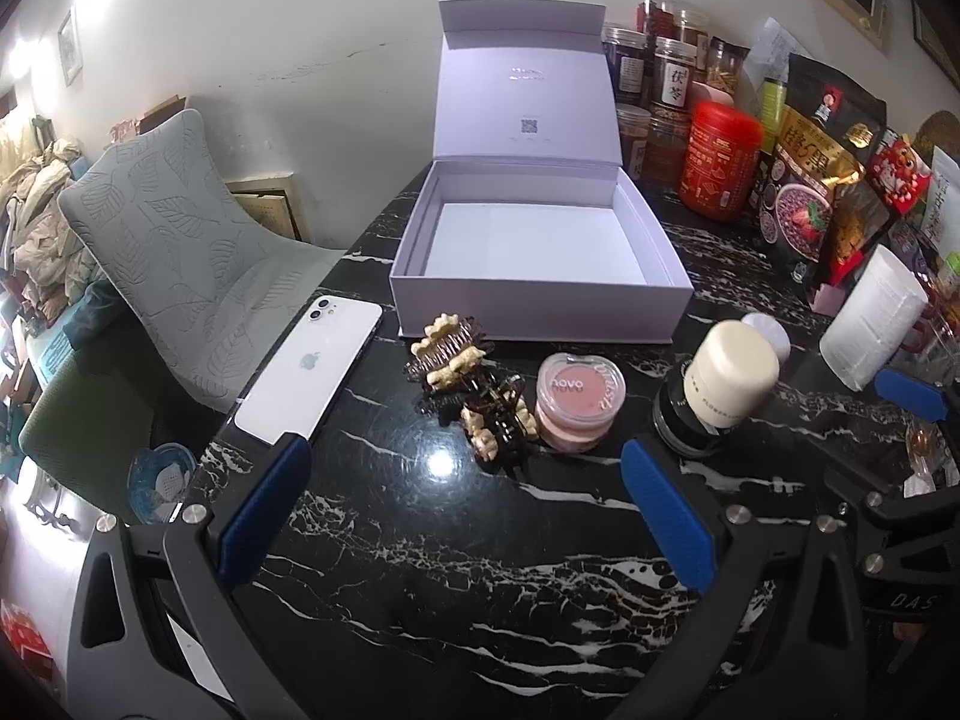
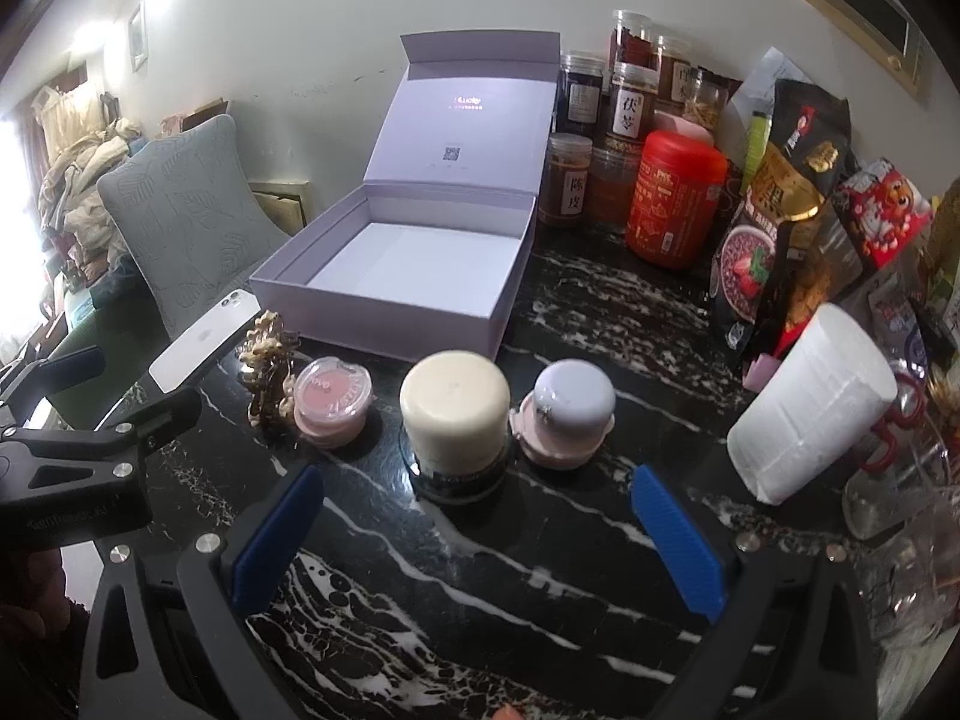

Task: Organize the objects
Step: 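Move the left tool toward the brown-and-cream hair claw clip, then grasp the hair claw clip with the left tool while the right tool grasps the cream jar, then lift the clip with the left tool while the right tool carries the cream jar toward the box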

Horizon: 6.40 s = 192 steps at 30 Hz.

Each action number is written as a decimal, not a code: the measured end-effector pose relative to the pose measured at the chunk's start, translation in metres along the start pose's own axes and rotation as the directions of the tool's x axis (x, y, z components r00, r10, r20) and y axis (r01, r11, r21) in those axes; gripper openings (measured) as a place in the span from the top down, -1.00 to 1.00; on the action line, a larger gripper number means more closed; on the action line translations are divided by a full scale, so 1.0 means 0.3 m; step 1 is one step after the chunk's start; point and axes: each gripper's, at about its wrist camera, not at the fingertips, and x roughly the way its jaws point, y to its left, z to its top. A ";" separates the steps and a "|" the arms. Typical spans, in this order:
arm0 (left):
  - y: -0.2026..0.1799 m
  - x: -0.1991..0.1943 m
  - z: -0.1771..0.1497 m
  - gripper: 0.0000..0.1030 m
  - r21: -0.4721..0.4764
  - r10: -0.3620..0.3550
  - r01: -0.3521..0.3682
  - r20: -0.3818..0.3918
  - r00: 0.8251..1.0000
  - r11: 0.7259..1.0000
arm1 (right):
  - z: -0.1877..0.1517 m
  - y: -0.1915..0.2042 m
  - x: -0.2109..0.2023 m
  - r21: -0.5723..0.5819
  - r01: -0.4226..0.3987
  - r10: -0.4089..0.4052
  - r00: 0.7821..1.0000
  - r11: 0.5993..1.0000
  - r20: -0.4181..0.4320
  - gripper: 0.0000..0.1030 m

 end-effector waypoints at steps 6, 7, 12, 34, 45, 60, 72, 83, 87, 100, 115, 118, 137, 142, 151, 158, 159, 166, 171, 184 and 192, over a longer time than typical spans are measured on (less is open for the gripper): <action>-0.007 0.020 -0.023 -1.00 0.015 -0.024 0.024 -0.015 1.000 1.000 | -0.043 -0.001 -0.003 0.019 0.010 -0.010 1.000 1.000 -0.012 -1.00; -0.009 0.024 -0.025 -1.00 0.016 -0.026 0.027 -0.018 0.999 1.000 | -0.048 -0.002 -0.002 0.022 0.013 -0.013 1.000 1.000 -0.013 -1.00; -0.012 0.050 -0.032 -1.00 0.021 -0.043 0.043 -0.030 0.999 0.999 | -0.057 -0.001 0.009 0.030 0.016 -0.016 1.000 0.999 -0.018 -1.00; -0.014 0.180 0.021 -1.00 0.019 -0.065 0.067 -0.078 0.995 0.998 | -0.004 -0.030 0.121 0.053 0.007 -0.004 0.999 0.999 -0.053 -1.00; -0.013 0.246 0.061 -1.00 0.020 -0.064 0.066 -0.095 0.993 0.998 | 0.023 -0.046 0.170 0.062 -0.012 0.015 0.998 0.998 -0.058 -1.00; 0.003 0.333 0.093 -1.00 -0.002 -0.058 0.058 -0.120 0.991 0.998 | 0.047 -0.064 0.241 0.081 -0.034 0.040 0.996 0.996 -0.074 -1.00; 0.036 0.388 0.106 -1.00 -0.036 -0.061 0.056 -0.133 0.989 0.998 | 0.058 -0.052 0.283 0.073 -0.060 0.065 0.995 0.996 -0.069 -1.00; 0.072 0.424 0.120 -0.71 -0.087 -0.057 0.045 -0.134 0.989 0.995 | 0.062 -0.056 0.292 0.066 -0.052 0.055 0.997 0.996 -0.046 -0.91; 0.096 0.441 0.117 -0.50 -0.110 -0.051 0.035 -0.145 0.988 0.993 | 0.064 -0.053 0.287 0.056 -0.061 0.063 0.997 0.997 -0.033 -0.76; 0.100 0.433 0.109 -0.05 -0.117 -0.086 0.072 -0.125 0.988 0.991 | 0.062 -0.025 0.268 0.012 -0.105 0.105 0.994 0.994 -0.001 -0.19; 0.107 0.372 0.111 -0.05 -0.111 -0.079 0.069 -0.089 0.993 0.991 | 0.053 -0.013 0.233 -0.011 -0.119 0.119 0.993 0.993 0.003 -0.08; 0.107 0.346 0.112 -0.05 -0.107 -0.080 0.071 -0.076 0.994 0.992 | 0.053 -0.008 0.211 -0.017 -0.114 0.114 0.993 0.993 0.017 -0.08; 0.076 0.156 0.109 -0.05 -0.053 -0.091 0.092 0.012 0.996 0.994 | 0.016 0.016 0.061 -0.031 -0.137 0.139 0.987 0.990 0.077 -0.08; 0.061 0.149 0.121 -0.05 -0.040 -0.112 0.112 0.000 0.994 0.993 | 0.019 0.018 0.043 -0.036 -0.139 0.142 0.986 0.990 0.086 -0.08; 0.049 0.147 0.172 -0.05 -0.016 -0.114 0.114 0.012 0.993 0.993 | 0.069 0.014 0.048 -0.044 -0.150 0.154 0.983 0.988 0.097 -0.08; 0.049 0.144 0.231 -0.05 0.007 -0.121 0.121 0.042 0.992 0.993 | 0.135 0.017 0.063 -0.050 -0.177 0.181 0.978 0.983 0.103 -0.08; 0.048 0.146 0.241 -0.05 0.012 -0.121 0.120 0.044 0.992 0.993 | 0.142 0.018 0.065 -0.051 -0.178 0.182 0.978 0.983 0.103 -0.08; 0.041 0.171 0.307 -0.05 0.027 -0.134 0.132 0.055 0.990 0.991 | 0.199 0.012 0.091 -0.049 -0.201 0.205 0.973 0.978 0.106 -0.08; 0.025 0.202 0.353 -0.05 0.043 -0.141 0.139 0.056 0.988 0.989 | 0.250 0.004 0.115 -0.059 -0.204 0.209 0.972 0.977 0.105 -0.08; 0.033 0.325 0.474 -0.05 0.004 -0.125 0.125 0.044 0.991 0.992 | 0.383 -0.019 0.227 -0.074 -0.198 0.205 0.974 0.977 0.098 -0.08; 0.038 0.402 0.536 -0.05 -0.007 -0.096 0.096 0.043 0.994 0.995 | 0.459 -0.024 0.322 -0.101 -0.201 0.209 0.974 0.974 0.087 -0.08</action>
